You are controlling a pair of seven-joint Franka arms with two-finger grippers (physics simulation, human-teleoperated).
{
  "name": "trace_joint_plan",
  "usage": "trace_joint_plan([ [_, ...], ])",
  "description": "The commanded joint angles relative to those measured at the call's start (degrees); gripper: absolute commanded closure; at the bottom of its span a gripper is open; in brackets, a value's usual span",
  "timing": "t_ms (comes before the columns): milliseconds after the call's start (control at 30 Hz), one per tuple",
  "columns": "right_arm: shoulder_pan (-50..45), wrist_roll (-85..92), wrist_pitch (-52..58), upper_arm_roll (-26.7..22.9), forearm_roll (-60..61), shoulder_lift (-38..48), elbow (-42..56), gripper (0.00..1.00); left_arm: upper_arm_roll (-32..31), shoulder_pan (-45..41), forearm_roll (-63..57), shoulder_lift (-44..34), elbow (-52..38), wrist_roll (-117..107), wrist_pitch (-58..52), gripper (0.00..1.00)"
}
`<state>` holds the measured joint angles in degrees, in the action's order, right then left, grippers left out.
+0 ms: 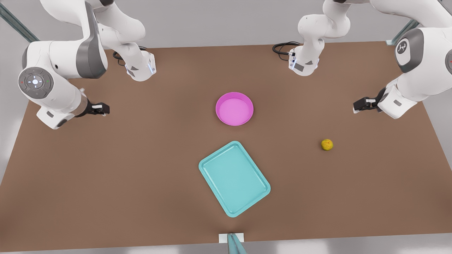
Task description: Place the orange on the plate with the left arm and the plate on the tray with the right arm
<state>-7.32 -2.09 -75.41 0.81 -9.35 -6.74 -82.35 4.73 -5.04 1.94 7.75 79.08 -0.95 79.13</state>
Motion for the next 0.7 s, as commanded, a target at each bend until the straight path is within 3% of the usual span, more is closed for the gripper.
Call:
trace_joint_plan([
  [0,0.1,1.4,-5.0,0.0,0.0,0.2,-0.4,0.0,0.0,0.1,-0.1,0.0,0.1,-2.0,1.0,0.0],
  [67,0.5,1.4,-5.0,-0.1,0.0,0.1,-0.4,0.0,0.3,0.2,0.1,2.0,1.0,-2.7,1.3,0.0],
  [100,0.4,1.5,-5.0,-0.1,0.0,-0.2,-0.3,0.0,0.8,0.3,0.0,3.4,10.8,-3.3,7.4,0.0],
  [133,0.4,1.5,-5.0,-0.1,0.0,-0.7,0.1,0.0,1.9,0.4,-0.4,4.8,20.8,-3.4,21.6,0.0],
  [233,1.3,1.5,-4.9,-0.2,0.0,-3.2,0.4,0.0,3.0,0.4,-0.4,10.8,30.2,-2.4,42.0,0.0],
  [467,2.7,2.2,-4.4,-0.2,0.7,-3.4,0.1,0.0,3.2,0.5,-0.2,13.1,36.3,-1.7,50.5,0.0],
  [667,2.7,2.2,-4.4,-0.2,0.7,-3.9,0.3,0.0,3.2,0.5,0.3,18.4,36.4,-1.5,52.5,0.0],
])
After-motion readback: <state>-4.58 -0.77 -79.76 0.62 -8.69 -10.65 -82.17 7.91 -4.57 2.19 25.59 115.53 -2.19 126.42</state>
